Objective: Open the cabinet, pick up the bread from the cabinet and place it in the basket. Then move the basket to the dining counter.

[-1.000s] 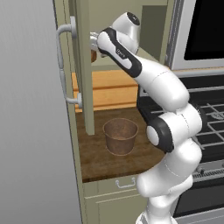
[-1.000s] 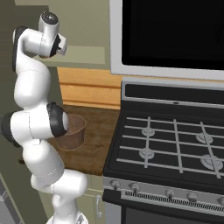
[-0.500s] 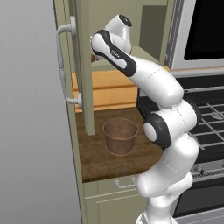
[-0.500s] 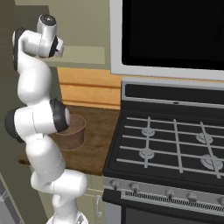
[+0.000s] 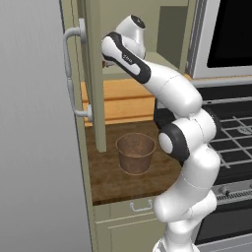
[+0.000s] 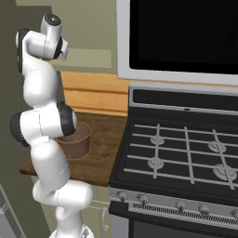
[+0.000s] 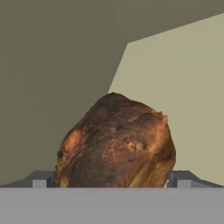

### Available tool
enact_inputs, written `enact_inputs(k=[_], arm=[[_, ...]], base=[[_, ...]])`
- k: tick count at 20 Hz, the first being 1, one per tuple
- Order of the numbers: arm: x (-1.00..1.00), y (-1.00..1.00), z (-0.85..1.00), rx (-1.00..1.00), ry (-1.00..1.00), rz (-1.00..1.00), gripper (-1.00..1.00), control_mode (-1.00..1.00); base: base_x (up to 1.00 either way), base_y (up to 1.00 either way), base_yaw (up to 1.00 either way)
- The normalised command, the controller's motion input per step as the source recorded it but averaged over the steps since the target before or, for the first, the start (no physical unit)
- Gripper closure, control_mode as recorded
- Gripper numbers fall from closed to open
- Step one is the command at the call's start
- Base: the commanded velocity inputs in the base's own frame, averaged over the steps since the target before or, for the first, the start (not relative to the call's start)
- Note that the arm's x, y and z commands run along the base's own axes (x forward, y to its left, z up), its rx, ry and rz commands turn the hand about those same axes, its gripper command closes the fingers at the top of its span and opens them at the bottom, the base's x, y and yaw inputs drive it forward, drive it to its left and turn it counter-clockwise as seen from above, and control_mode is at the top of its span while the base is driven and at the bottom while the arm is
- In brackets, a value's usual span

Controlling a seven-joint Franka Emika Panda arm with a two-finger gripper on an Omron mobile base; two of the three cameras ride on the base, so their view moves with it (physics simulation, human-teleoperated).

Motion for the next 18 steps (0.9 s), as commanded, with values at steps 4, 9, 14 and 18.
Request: enact_inputs(k=[4,9,14,18], arm=[[0.04,-0.12,-0.21,0.02,-0.02,0.0,1.0,-1.0],[-0.01,-0.44,-0.31,0.0,-0.16,0.0,1.0,-1.0],[-0.56,-0.48,-0.01,-0.02,-0.28,0.0,1.0,-1.0],[-0.76,-0.49,-0.01,-0.09,-0.34,0.0,1.0,-1.0]], base=[[0.0,0.0,0.0],[0.0,0.0,0.0],[0.0,0.0,0.0],[0.0,0.0,0.0]])
